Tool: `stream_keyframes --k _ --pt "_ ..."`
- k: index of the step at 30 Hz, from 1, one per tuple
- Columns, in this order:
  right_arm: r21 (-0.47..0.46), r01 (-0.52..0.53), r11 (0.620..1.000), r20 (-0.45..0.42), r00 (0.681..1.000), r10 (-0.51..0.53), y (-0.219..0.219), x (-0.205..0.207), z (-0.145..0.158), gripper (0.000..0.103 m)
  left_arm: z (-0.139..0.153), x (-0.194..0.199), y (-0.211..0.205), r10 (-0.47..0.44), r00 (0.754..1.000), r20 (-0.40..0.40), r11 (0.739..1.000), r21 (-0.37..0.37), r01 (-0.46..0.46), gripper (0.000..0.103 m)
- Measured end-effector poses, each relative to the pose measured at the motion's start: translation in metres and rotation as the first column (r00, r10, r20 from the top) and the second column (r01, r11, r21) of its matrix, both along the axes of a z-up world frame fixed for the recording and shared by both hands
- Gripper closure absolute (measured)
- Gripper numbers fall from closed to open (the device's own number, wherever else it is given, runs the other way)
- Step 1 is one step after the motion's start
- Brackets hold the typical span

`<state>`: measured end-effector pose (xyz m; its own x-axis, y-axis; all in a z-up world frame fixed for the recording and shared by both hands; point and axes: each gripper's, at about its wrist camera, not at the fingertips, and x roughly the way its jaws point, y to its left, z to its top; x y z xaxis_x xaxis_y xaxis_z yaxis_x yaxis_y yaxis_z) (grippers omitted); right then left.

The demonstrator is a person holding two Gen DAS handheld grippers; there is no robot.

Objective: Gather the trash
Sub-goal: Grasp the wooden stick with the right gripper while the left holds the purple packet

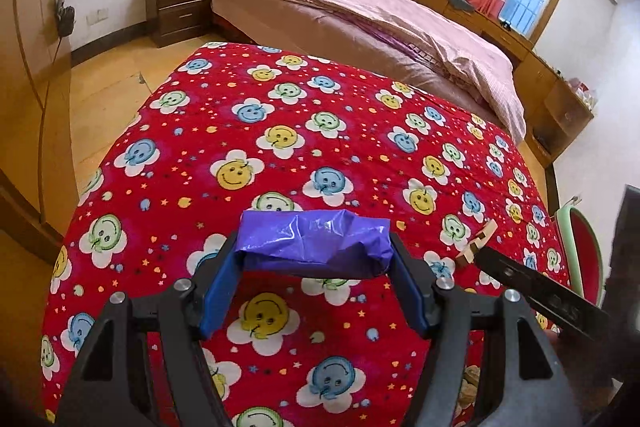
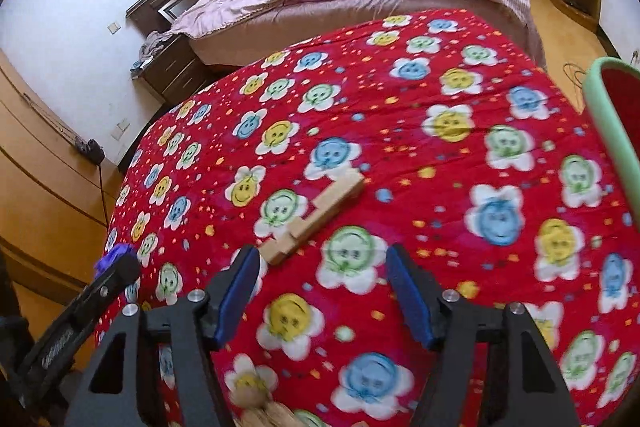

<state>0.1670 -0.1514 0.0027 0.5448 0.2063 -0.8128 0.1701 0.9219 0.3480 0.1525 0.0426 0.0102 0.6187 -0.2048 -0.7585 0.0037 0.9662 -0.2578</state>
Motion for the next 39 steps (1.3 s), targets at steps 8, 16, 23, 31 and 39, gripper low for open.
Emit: stream_keyframes --k 8,16,23,31,39 --pt "-0.099 0.028 0.995 0.016 1.000 -0.027 0.021 0.014 -0.002 0.039 -0.002 0.000 0.004 -0.002 1.000 0.001 1.000 -0.024 0.002 0.033" --pt "-0.244 -0.054 0.968 0.033 0.997 0.064 0.033 0.008 -0.005 0.081 0.000 -0.003 0.000 -0.014 1.000 0.005 0.999 -0.041 0.014 0.033" --pt "-0.140 -0.088 0.986 0.052 0.994 0.096 0.009 -0.006 -0.004 0.090 0.009 -0.011 -0.012 -0.048 0.999 0.026 0.998 -0.045 0.049 0.033" --pt "-0.121 -0.089 0.989 0.104 0.989 0.102 -0.004 -0.036 0.015 0.090 0.020 -0.024 -0.032 -0.097 0.994 0.044 0.995 -0.030 0.098 0.033" --pt "-0.134 -0.035 0.990 0.174 0.983 0.058 -0.028 -0.070 0.041 0.090 0.034 -0.037 -0.051 -0.135 0.989 0.068 0.990 -0.022 0.137 0.033"
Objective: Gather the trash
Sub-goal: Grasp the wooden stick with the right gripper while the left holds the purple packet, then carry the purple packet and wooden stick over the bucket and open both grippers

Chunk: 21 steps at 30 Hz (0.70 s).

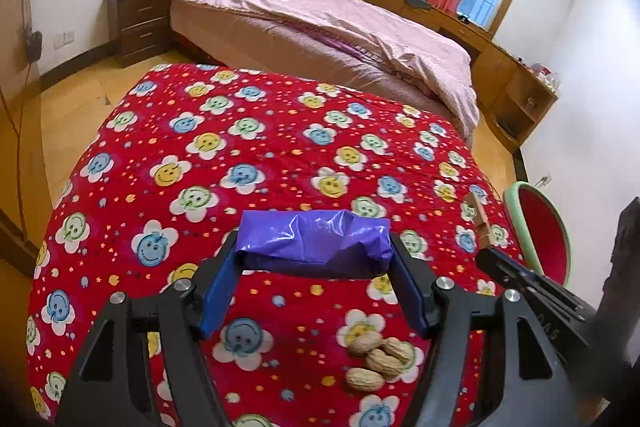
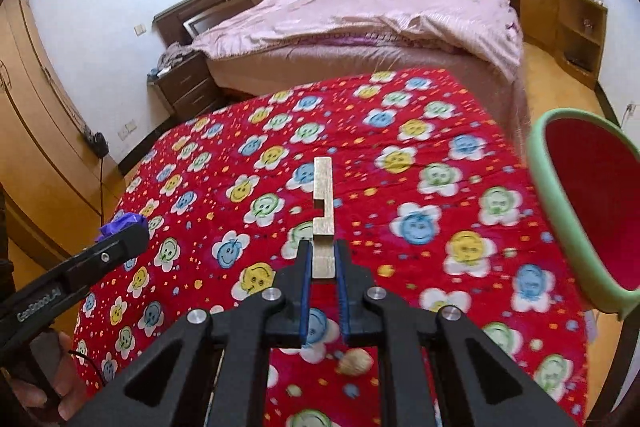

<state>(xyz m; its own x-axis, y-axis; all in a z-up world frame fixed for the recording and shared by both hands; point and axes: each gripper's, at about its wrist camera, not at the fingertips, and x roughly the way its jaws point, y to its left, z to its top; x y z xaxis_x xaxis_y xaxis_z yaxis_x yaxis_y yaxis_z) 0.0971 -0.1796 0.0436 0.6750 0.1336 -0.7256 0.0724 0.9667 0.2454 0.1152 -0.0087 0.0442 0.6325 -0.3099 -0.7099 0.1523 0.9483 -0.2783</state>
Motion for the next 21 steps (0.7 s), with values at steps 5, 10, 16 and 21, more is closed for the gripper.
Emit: stream_keyframes --k 5,10,16,21 --pt "-0.002 0.048 0.999 0.040 0.998 -0.048 -0.023 -0.020 0.017 0.090 0.014 -0.011 -0.018 -0.037 0.999 0.030 0.999 0.008 0.037 0.033" --pt "-0.009 0.093 0.996 0.070 0.993 -0.092 -0.045 -0.038 0.028 0.090 0.024 -0.019 -0.039 -0.083 0.995 0.049 0.997 0.015 0.082 0.033" --pt "-0.014 0.164 0.986 0.096 0.982 -0.162 -0.074 -0.058 0.036 0.090 0.034 -0.025 -0.073 -0.157 0.986 0.062 0.987 0.029 0.155 0.033" --pt "-0.005 0.224 0.975 0.102 0.970 -0.222 -0.103 -0.071 0.036 0.090 0.040 -0.026 -0.109 -0.223 0.972 0.068 0.974 0.049 0.220 0.033"
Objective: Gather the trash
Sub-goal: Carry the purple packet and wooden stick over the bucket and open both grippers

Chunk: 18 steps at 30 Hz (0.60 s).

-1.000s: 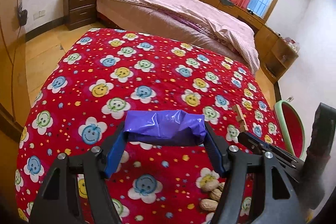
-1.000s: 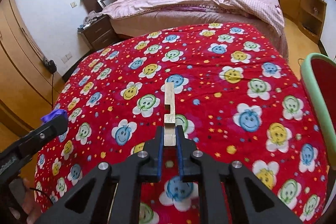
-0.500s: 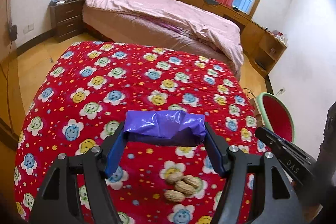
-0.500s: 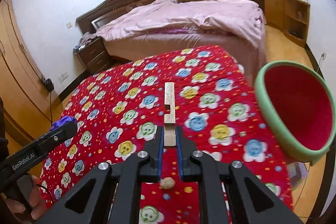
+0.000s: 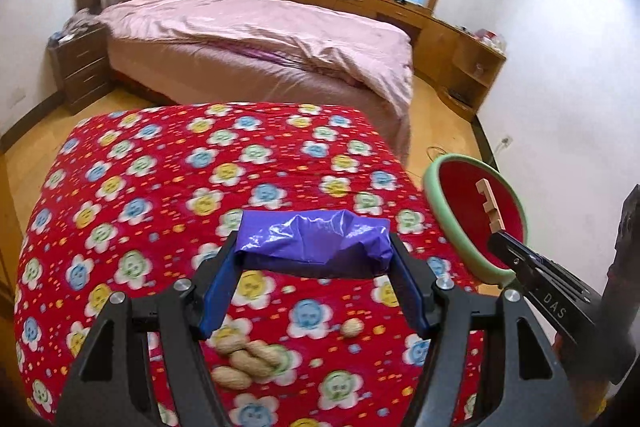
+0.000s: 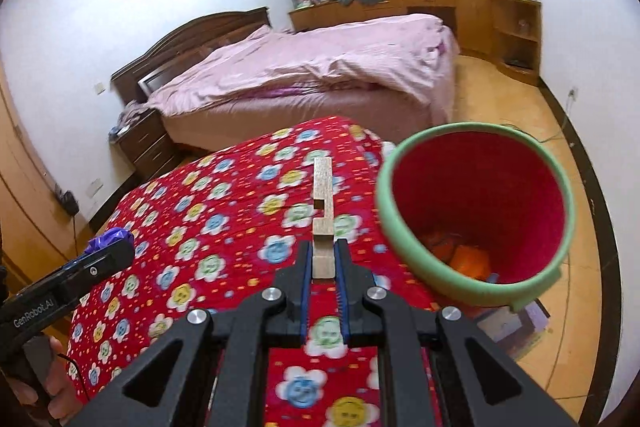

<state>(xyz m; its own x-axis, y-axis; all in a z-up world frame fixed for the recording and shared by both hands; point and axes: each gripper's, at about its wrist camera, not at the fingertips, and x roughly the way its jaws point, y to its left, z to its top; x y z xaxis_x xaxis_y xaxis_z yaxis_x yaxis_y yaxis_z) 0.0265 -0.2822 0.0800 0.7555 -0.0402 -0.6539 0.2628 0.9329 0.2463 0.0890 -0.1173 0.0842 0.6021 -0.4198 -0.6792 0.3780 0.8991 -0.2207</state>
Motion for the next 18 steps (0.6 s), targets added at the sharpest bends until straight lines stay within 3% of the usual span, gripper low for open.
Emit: stream_keyframes --k 18 --pt "0.062 0.218 0.974 -0.011 0.976 -0.218 -0.124 -0.034 -0.025 0.090 -0.022 0.007 -0.136 -0.219 0.976 -0.011 0.974 0.058 0.219 0.033"
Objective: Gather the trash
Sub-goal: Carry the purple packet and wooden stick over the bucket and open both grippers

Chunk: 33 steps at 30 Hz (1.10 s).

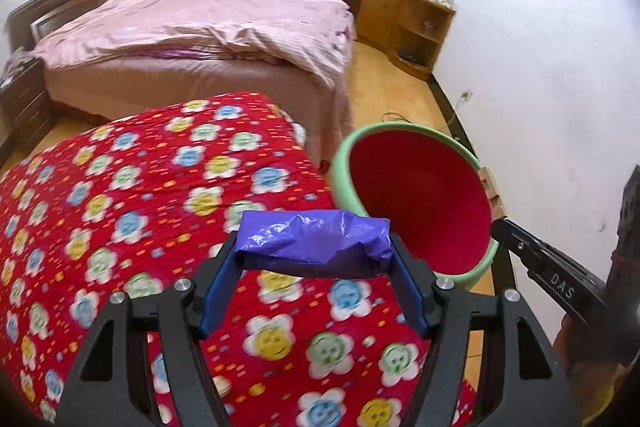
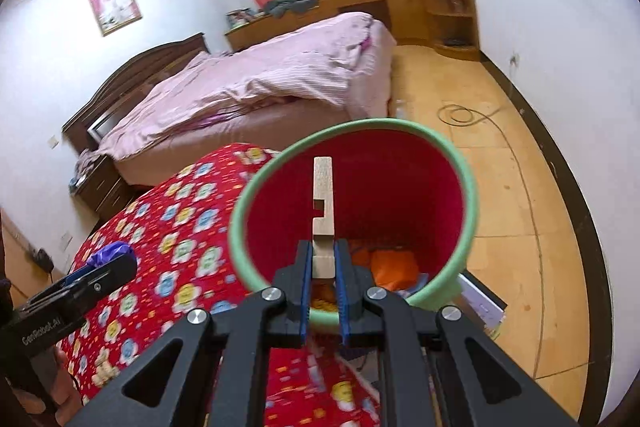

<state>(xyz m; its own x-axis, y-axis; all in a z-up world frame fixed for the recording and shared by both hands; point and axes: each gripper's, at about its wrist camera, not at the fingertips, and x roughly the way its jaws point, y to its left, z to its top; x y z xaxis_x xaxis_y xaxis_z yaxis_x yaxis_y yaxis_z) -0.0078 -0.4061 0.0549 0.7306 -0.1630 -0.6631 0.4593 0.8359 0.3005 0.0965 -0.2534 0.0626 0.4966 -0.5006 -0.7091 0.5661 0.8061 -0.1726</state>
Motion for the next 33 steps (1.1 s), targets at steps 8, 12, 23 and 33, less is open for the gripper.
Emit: stream_keyframes --k 8,12,23,33 --pt "0.045 0.010 0.999 -0.003 1.000 -0.009 -0.035 0.006 -0.018 0.090 -0.010 0.004 -0.045 -0.078 0.997 0.020 0.997 0.026 0.078 0.033" --pt "0.055 0.007 0.998 0.003 1.000 -0.007 -0.044 0.008 -0.023 0.089 -0.014 0.008 -0.062 -0.103 0.994 0.023 0.994 0.034 0.102 0.033" --pt "0.085 0.050 0.995 0.059 0.997 -0.055 -0.063 -0.011 -0.023 0.079 -0.035 0.017 -0.104 -0.162 0.986 -0.021 0.983 0.083 0.164 0.033" --pt "0.109 0.084 0.990 0.044 0.995 -0.090 -0.068 -0.019 -0.028 0.059 -0.037 0.010 -0.112 -0.163 0.987 0.012 0.980 0.115 0.160 0.020"
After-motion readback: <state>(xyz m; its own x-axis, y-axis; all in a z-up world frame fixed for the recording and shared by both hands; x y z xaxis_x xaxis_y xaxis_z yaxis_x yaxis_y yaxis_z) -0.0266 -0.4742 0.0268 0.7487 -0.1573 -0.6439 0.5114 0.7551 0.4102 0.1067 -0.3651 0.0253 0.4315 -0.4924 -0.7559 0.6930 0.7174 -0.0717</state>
